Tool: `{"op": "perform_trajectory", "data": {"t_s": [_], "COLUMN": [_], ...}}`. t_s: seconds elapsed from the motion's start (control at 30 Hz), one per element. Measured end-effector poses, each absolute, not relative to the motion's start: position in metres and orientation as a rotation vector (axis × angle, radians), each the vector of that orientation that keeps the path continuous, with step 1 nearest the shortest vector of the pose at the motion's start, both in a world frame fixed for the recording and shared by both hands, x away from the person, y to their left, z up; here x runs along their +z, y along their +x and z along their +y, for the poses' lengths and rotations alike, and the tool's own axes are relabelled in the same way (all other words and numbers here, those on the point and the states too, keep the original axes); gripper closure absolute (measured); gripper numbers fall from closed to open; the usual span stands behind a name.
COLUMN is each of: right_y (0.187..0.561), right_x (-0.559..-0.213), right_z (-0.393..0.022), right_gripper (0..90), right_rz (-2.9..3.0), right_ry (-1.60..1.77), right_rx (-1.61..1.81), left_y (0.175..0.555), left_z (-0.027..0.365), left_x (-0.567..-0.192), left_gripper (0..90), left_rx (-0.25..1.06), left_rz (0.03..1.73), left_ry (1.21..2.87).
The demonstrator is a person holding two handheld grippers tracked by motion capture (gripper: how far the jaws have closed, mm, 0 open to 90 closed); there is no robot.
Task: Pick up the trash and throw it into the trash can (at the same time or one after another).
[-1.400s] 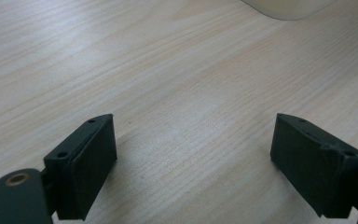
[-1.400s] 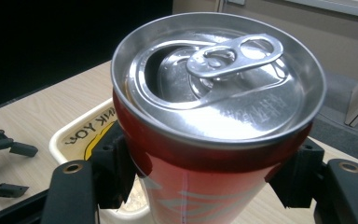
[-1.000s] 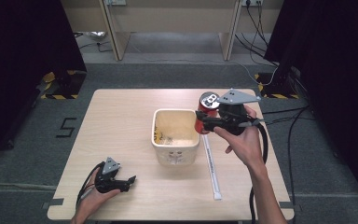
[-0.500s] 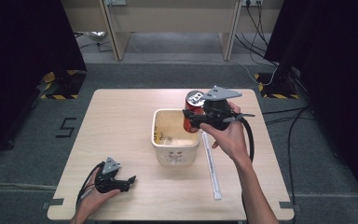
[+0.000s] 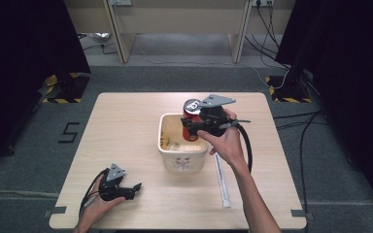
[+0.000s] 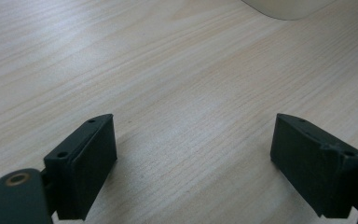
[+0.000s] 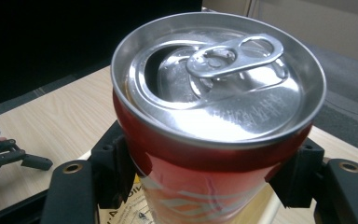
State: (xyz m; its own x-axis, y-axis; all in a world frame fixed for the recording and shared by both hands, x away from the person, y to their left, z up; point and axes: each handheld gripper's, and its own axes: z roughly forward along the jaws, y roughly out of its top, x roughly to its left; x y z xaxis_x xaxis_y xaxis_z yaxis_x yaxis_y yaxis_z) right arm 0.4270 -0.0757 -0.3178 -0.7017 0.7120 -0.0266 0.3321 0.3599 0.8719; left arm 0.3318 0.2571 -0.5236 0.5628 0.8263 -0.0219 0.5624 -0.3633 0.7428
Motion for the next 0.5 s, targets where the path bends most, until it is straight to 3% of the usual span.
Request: {"op": "perform_trajectory", "data": {"t_s": [0.5], "right_y": [0.44], "right_x": [-0.352], "right_z": [-0.07], "right_gripper": [33.7], "right_rz": [2.273], "right_ry": [0.958], "right_rx": [1.256], "left_y": [0.332], "left_z": [0.257], "left_x": [-0.524], "left_gripper": [13.6], "left_rx": [0.467], "left_rz": [1.109], "left_ry": [2.071]}}
